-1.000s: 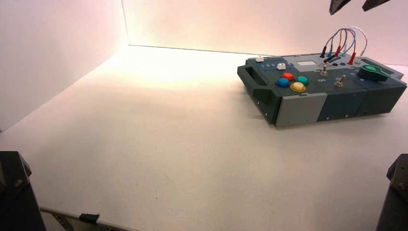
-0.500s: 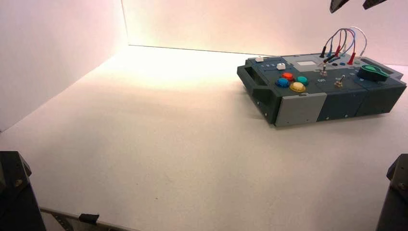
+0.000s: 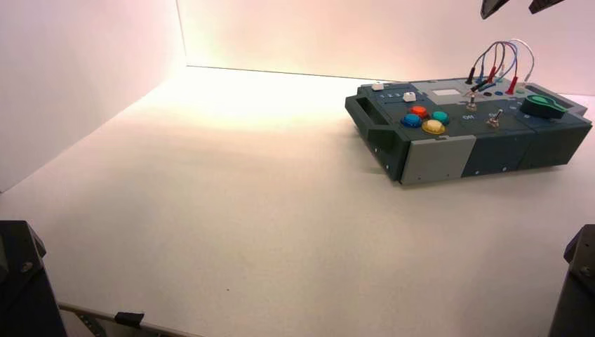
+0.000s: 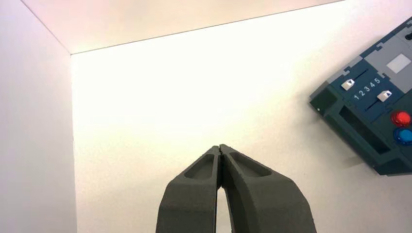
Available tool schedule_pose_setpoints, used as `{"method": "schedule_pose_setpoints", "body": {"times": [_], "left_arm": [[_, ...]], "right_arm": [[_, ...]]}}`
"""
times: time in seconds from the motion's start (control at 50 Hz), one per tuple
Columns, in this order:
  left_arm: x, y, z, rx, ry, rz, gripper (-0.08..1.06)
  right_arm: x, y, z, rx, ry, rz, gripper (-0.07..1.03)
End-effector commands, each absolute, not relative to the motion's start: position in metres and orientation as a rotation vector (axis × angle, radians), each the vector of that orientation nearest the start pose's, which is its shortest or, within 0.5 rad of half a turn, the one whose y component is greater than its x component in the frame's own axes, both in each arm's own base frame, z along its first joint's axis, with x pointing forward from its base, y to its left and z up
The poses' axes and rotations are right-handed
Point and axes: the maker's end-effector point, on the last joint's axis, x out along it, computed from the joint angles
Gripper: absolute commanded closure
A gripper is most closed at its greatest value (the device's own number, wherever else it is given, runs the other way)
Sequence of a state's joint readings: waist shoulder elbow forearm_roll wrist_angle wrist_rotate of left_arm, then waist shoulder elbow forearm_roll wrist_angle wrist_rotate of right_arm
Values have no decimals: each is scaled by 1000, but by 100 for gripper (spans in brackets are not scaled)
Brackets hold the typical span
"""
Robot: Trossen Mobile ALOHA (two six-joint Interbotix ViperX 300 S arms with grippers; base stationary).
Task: Close right gripper.
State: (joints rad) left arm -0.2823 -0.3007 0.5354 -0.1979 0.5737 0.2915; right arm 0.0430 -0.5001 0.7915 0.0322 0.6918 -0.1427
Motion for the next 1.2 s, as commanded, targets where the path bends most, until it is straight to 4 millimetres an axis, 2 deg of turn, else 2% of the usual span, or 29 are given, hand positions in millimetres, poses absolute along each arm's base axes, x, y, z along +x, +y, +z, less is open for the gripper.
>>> {"method": "schedule_pose_setpoints", "body": {"times": [0.02, 0.38, 0.58, 0.72, 0.8, 0.84, 0.86, 0.9, 0.94, 1.08, 1.2], "left_arm": [[365, -122, 246, 179, 748, -408, 100], [367, -118, 246, 175, 749, -397, 100], [367, -115, 246, 172, 749, -390, 100], [367, -114, 247, 171, 746, -387, 100], [367, -114, 247, 171, 746, -387, 100], [367, -114, 247, 171, 746, -387, 100], [367, -114, 247, 171, 746, -387, 100], [368, -113, 247, 170, 746, -386, 100], [368, -113, 247, 170, 746, -384, 100], [368, -111, 247, 168, 747, -380, 100], [368, -110, 247, 167, 745, -378, 100]], "right_arm": [[297, 19, 192, -119, 952, 121, -3], [295, 18, 191, -119, 965, 119, -2], [294, 19, 190, -120, 977, 122, 10], [294, 17, 189, -128, 985, 119, 29], [293, 17, 188, -132, 989, 120, 48], [292, 17, 187, -132, 995, 121, 62], [292, 17, 188, -134, 995, 122, 66], [290, 17, 186, -138, 1006, 124, 84], [290, 16, 186, -138, 1012, 122, 92], [287, 16, 185, -141, 1027, 122, 99], [287, 16, 184, -141, 1041, 123, 98]]}}
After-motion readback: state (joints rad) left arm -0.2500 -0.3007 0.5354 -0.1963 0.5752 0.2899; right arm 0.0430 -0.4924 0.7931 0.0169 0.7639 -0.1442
